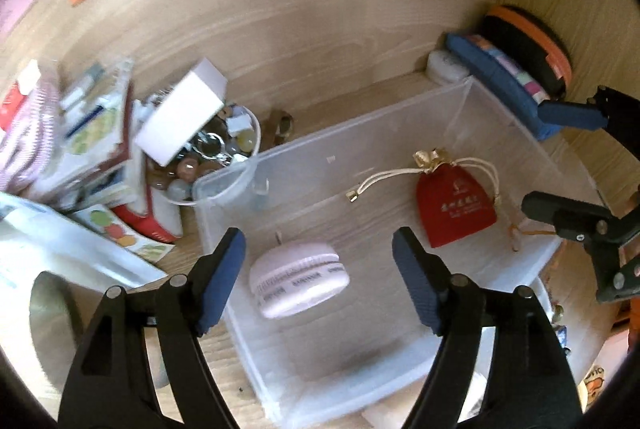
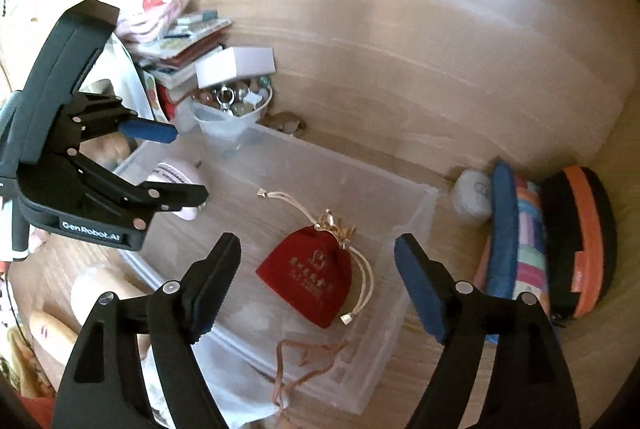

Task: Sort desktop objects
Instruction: 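Open both tools to drop the pink case and red pouch into the box, then lower the left tool to the white seashell while the right tool grasps the gourd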

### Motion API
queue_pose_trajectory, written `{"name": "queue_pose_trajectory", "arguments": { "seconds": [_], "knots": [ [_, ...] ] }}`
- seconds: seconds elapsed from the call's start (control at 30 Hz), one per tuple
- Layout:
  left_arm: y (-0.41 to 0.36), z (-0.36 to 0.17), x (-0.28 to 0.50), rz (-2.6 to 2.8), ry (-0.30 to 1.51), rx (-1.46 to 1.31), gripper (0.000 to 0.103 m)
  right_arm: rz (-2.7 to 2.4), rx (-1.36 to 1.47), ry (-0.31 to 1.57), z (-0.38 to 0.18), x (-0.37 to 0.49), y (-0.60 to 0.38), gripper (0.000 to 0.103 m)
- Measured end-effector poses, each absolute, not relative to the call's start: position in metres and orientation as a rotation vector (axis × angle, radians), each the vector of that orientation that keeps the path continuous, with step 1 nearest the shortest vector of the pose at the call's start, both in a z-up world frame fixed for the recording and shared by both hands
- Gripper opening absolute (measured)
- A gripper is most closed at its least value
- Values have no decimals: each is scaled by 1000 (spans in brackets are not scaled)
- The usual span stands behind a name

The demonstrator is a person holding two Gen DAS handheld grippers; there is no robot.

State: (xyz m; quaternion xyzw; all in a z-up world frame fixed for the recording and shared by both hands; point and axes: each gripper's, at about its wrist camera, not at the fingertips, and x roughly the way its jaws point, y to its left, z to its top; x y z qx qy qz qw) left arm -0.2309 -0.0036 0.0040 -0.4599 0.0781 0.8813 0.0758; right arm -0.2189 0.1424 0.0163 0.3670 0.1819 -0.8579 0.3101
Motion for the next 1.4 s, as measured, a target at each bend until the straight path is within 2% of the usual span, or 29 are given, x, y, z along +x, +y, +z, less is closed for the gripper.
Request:
{"name": "queue_pose_trajectory", "arguments": {
  "seconds": [0.07, 0.13, 0.47, 0.7, 1.0, 1.2, 1.4],
  "knots": [
    [-6, 13, -224, 2672, 226, -1358, 92, -2281, 952, 472, 22, -215, 147, 77],
    [-3, 18, -222, 2703, 209, -1328, 95, -2288, 937, 451, 26, -212, 155, 77],
    [-24, 48, -160, 2767, 140, -1206, 96, -2311, 798, 367, 54, -158, 179, 82],
    [-46, 49, -116, 2854, 100, -1134, 99, -2358, 760, 423, 47, -135, 183, 82],
    [-79, 16, -84, 2860, 88, -1243, 99, -2374, 840, 420, 21, -125, 204, 82],
    [-90, -16, -89, 2821, 39, -1339, 99, -2358, 907, 388, 2, -120, 219, 82],
    [-84, -49, -103, 2764, 76, -1424, 99, -2303, 975, 403, -20, -112, 221, 82]
  ]
}}
